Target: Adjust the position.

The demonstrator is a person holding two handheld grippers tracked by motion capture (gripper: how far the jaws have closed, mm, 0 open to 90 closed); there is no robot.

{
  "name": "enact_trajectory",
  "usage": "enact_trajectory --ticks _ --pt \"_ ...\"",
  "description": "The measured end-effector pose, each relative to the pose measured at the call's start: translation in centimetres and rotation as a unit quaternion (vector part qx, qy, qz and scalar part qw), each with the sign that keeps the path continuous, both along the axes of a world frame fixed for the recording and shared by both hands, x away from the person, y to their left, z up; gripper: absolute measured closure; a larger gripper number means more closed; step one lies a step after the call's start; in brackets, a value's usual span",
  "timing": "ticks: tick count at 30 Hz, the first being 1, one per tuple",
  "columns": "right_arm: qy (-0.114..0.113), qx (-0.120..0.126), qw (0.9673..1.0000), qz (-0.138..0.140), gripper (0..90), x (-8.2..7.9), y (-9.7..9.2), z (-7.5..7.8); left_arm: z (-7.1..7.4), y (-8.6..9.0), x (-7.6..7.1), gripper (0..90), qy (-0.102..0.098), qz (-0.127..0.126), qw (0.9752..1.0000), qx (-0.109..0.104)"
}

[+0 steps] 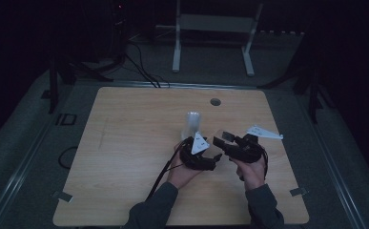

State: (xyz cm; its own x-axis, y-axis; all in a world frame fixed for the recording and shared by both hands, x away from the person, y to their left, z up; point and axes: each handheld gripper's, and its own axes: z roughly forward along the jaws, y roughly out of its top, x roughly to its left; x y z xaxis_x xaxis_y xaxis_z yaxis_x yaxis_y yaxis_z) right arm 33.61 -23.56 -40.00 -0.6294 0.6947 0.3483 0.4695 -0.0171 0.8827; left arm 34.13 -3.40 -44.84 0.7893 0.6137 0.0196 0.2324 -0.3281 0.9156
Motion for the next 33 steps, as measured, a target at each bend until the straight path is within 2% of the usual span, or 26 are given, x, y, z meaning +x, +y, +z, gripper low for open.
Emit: enact_trajectory --ticks 13,23,29,33 --pt "0.015 0.036 0.9992 0.005 40.9 0.2 -0.6 -0.3 0.1 0.1 -0.1 20.1 -0.008 -0.007 0.9999 -0.005" --pt "0.022 0.052 0.9984 0.01 41.1 0.2 -0.9 -0.4 0.0 0.0 -0.1 21.6 -0.01 -0.009 0.9999 -0.006" --pt "0.024 0.056 0.9981 0.013 41.0 0.2 -1.1 -0.4 0.2 0.0 -0.4 23.5 -0.019 -0.01 0.9998 -0.005" --pt "0.027 0.069 0.9971 0.015 40.9 0.3 -1.3 -0.4 0.4 0.0 -0.6 23.9 -0.026 -0.01 0.9996 -0.005"
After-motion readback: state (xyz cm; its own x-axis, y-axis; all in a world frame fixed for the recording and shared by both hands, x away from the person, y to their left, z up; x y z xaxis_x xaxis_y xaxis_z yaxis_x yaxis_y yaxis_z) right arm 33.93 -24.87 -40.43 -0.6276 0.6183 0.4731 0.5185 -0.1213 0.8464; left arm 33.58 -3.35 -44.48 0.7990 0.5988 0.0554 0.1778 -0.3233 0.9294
